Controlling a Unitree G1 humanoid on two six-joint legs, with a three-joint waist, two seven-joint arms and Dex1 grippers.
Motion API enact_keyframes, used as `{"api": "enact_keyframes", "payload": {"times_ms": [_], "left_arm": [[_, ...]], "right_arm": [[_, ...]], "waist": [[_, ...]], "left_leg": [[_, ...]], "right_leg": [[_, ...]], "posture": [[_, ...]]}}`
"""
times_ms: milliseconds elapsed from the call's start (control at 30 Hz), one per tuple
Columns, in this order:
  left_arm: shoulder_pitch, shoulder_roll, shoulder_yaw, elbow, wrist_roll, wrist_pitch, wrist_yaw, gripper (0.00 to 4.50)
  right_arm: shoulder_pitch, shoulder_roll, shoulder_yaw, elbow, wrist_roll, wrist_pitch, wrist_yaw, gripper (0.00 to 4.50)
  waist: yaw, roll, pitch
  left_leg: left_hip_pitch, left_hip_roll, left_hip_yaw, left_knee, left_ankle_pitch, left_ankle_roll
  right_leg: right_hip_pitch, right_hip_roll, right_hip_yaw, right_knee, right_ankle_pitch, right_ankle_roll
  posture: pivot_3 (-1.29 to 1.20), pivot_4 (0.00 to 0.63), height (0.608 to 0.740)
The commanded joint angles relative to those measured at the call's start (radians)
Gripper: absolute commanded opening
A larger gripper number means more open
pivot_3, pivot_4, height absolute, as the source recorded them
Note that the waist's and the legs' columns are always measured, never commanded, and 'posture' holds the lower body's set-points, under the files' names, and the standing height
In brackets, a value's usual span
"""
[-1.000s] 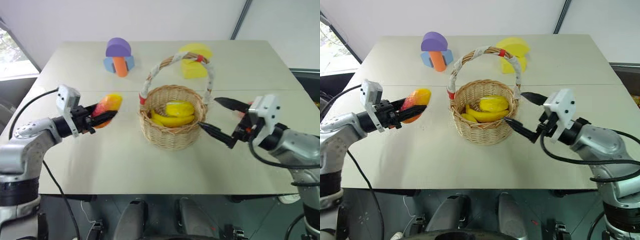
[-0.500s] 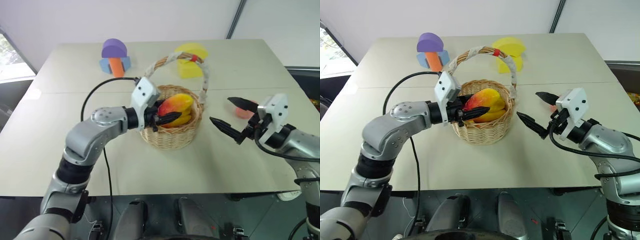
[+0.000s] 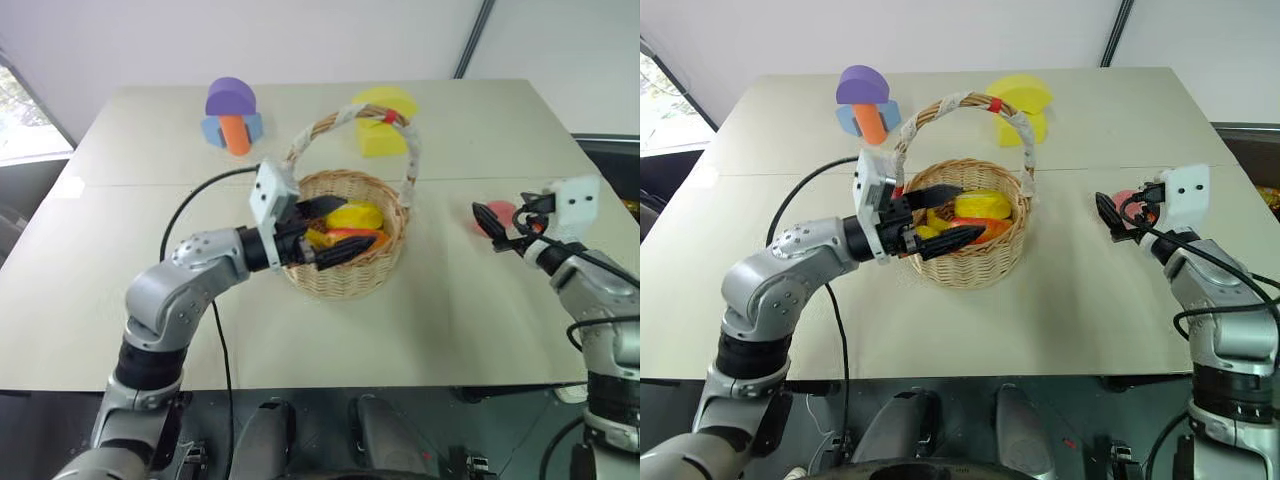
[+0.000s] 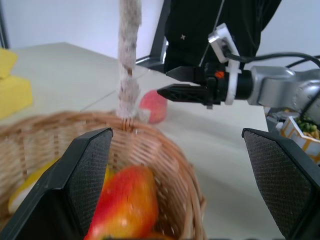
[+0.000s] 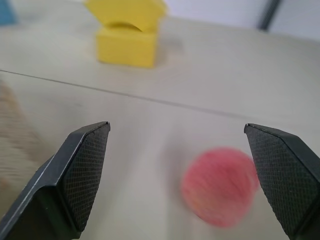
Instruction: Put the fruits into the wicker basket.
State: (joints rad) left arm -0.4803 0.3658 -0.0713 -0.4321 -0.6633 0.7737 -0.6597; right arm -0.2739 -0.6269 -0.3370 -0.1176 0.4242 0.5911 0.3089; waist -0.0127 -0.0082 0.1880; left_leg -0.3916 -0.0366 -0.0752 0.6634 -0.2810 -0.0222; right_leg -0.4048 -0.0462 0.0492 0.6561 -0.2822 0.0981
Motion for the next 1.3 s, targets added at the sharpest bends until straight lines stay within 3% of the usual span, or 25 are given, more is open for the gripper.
{"api": "enact_keyframes", "payload": {"times_ms": [33,333,500,600,700,867,1000,1167,1300], "left_arm": [[0.007,0.005,-0.031,-0.053,0.015,-0.028,0.0,4.44],[0.044,0.006,-0.046,-0.095,0.012,-0.031,0.023,4.44],[0.046,-0.001,-0.045,-0.105,0.003,-0.03,0.036,4.44],[0.045,-0.002,-0.044,-0.104,0.0,-0.03,0.039,4.5],[0.043,0.003,-0.042,-0.096,0.002,-0.031,0.037,4.5],[0.051,0.035,0.0,-0.076,0.004,-0.04,0.03,4.5],[0.091,0.108,0.107,-0.042,-0.006,-0.072,-0.004,4.5],[0.148,0.205,0.193,0.016,-0.006,-0.133,-0.1,4.5],[0.148,0.241,0.201,0.06,0.01,-0.167,-0.142,4.5]], "right_arm": [[-0.056,0.014,-0.002,0.102,-0.024,-0.042,0.008,4.5],[-0.193,0.024,0.008,0.41,-0.103,-0.167,0.013,4.5],[-0.218,0.034,0.017,0.486,-0.09,-0.186,0.076,4.5],[-0.226,0.046,0.001,0.504,-0.084,-0.19,0.079,3.65],[-0.222,0.049,-0.004,0.503,-0.087,-0.202,0.073,2.38],[-0.156,0.022,-0.01,0.341,-0.075,-0.173,0.087,2.18],[-0.011,-0.078,-0.017,-0.042,0.009,-0.134,0.252,2.18],[0.053,-0.131,-0.04,-0.381,0.278,0.019,0.354,2.18],[-0.045,-0.062,0.138,-0.527,0.349,0.11,0.273,2.18]], "waist": [[0.0,0.0,0.0],[-0.003,0.0,0.0],[-0.002,0.0,0.0],[-0.002,0.0,0.0],[-0.002,0.0,0.0],[-0.001,0.0,0.0],[-0.004,0.003,0.0],[-0.007,0.003,0.0],[-0.004,0.002,0.0]], "left_leg": [[0.0,0.0,0.0,0.0,0.0,0.0],[0.0,0.0,0.001,0.0,0.0,0.0],[0.001,0.0,0.002,0.0,0.0,0.0],[0.001,0.0,0.002,0.0,0.0,0.0],[0.001,0.0,0.002,0.0,0.0,0.0],[0.0,0.0,0.002,0.0,0.0,0.0],[0.0,0.0,0.002,0.0,0.0,0.001],[0.001,0.002,0.001,0.0,0.0,0.001],[0.002,0.001,0.0,0.001,0.0,0.0]], "right_leg": [[0.0,0.0,0.0,0.0,0.0,0.0],[0.0,0.001,0.0,0.001,0.0,0.0],[0.0,0.001,0.0,0.001,0.0,0.0],[0.0,0.001,0.0,0.001,0.0,0.0],[0.0,0.001,0.0,0.002,0.0,0.0],[-0.001,0.001,0.0,0.002,0.0,0.0],[-0.002,0.0,0.0,0.002,0.0,0.0],[-0.001,0.002,0.0,0.002,0.0,0.0],[0.001,0.0,0.0,0.002,0.0,0.0]], "posture": [[0.0,0.15,0.74],[0.0,0.15,0.74],[0.0,0.15,0.74],[0.0,0.15,0.74],[0.0,0.15,0.74],[0.0,0.15,0.74],[0.0,0.15,0.74],[0.0,0.15,0.74],[0.0,0.15,0.74]]}}
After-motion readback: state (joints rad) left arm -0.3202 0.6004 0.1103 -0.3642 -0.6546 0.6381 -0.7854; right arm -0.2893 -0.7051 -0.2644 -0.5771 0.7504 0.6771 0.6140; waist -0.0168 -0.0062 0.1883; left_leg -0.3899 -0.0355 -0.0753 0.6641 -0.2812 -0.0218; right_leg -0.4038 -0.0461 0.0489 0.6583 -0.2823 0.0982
